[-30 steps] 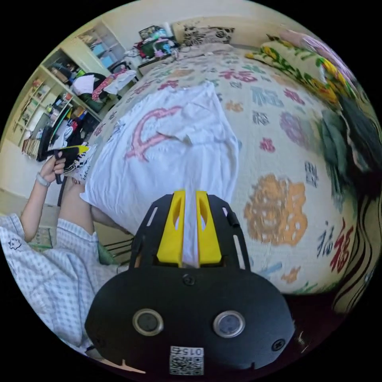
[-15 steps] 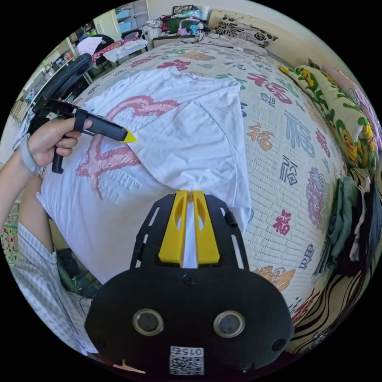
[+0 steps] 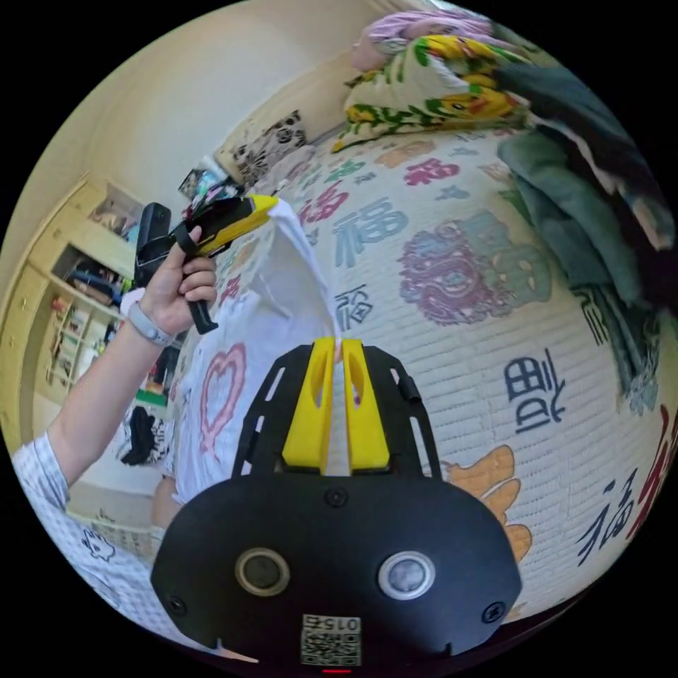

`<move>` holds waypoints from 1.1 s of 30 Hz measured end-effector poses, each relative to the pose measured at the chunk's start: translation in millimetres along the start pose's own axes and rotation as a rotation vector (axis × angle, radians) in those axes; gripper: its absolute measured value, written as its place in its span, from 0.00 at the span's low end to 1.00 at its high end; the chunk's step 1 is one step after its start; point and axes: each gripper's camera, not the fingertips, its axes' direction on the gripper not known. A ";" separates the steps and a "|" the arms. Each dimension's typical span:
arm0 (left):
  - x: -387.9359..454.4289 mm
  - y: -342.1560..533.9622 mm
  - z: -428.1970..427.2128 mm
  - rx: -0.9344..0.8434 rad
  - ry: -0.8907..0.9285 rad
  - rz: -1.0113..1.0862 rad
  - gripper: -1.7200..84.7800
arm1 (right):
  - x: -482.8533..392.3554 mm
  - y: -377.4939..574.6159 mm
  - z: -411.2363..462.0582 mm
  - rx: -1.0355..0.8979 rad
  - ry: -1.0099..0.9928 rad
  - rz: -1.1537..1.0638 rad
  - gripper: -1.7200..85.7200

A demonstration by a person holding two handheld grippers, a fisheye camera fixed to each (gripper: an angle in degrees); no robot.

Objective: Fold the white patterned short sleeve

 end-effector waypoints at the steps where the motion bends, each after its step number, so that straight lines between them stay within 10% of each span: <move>1: 2.7 -4.0 9.9 -0.003 0.003 0.010 0.09 | 8.1 0.0 4.1 -0.005 0.002 0.025 0.02; 10: -1.4 92.9 -66.0 0.066 0.173 -0.039 0.09 | 38.0 53.3 36.9 -0.043 0.003 0.073 0.02; 20: -33.3 390.2 -392.1 0.213 -0.663 -0.387 0.11 | -195.1 79.9 159.7 -0.193 -0.113 -0.414 0.06; 33: -58.1 469.8 -497.2 0.193 -0.582 -0.449 0.14 | -445.4 107.7 485.4 -0.574 -0.054 -0.539 0.05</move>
